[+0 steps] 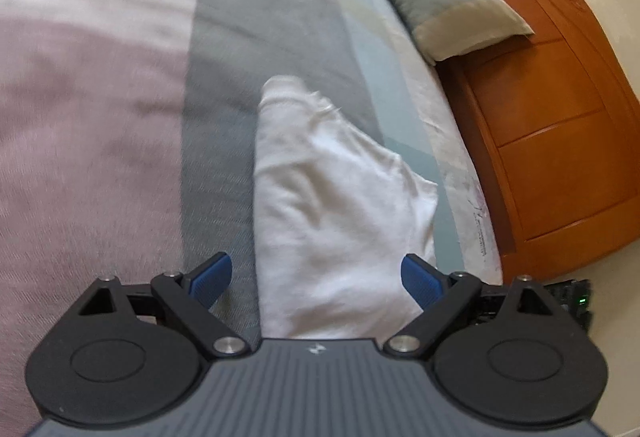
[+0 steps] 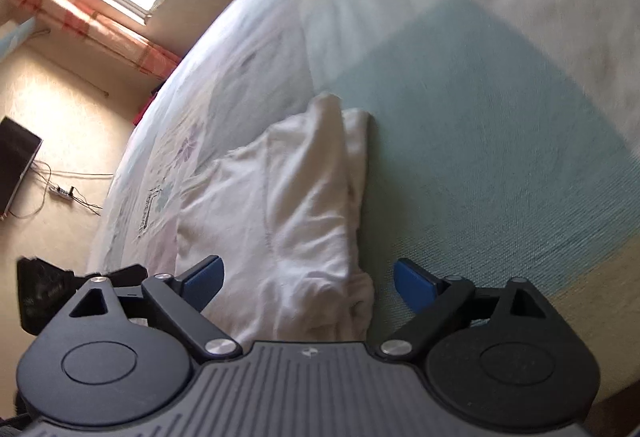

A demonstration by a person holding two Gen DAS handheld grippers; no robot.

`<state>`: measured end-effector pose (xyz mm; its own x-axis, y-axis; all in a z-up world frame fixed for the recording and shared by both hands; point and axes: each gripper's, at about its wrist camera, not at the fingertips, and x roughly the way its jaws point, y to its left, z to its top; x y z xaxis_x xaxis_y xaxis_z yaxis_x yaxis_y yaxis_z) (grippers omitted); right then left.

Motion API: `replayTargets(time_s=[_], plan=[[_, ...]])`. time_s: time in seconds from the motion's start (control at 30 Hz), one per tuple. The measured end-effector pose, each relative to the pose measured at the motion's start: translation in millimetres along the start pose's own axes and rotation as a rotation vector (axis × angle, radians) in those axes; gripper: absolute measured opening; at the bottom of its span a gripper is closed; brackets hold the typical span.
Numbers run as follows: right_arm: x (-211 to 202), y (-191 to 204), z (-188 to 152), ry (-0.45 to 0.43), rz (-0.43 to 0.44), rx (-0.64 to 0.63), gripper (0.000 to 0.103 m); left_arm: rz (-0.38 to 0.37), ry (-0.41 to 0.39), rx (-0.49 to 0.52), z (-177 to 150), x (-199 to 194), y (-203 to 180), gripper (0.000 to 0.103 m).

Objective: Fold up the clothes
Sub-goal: 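Close both grippers on the folded sweatshirt's edge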

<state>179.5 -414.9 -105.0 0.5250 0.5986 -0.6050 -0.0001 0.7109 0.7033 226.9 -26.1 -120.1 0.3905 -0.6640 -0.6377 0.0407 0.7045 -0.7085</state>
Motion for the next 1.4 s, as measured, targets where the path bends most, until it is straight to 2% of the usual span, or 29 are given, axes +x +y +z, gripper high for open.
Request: replayTargets(time_s=[0.07,0.27,0.7,0.83,1.03,1.17,1.4], plan=[[3.9,-5.0,2.7,0.006,0.046,0.029,0.103,-0.028,0.018,-0.03,0.2,4.9,6.5,0.092],[20.9,-8.7,17.3,0.029,0.114,0.053,0.103,-0.1,0.023,-0.069,8.9,17.3,12.9,0.092],[56.5,-1.9,61.4,0.05,0.149,0.039,0.103,-0.167,0.02,-0.082,28.8,38.6,13.0,0.093],[56.1,-0.5,57.5,0.029,0.144,0.033,0.103,-0.162,0.019,-0.088,19.8,35.8,11.0,0.093],[39.5,2.4,22.9,0.077,0.141,0.023,0.103,-0.155,0.028,-0.101,-5.5,23.6,10.2,0.093],[34.6,6.1,9.3,0.055,0.134,-0.007,0.103,-0.173,0.031,-0.13,-17.1,19.5,13.7,0.093],[59.7,10.8,35.3,0.05,0.15,0.022,0.103,-0.197,0.006,-0.132,4.0,37.3,9.9,0.094]])
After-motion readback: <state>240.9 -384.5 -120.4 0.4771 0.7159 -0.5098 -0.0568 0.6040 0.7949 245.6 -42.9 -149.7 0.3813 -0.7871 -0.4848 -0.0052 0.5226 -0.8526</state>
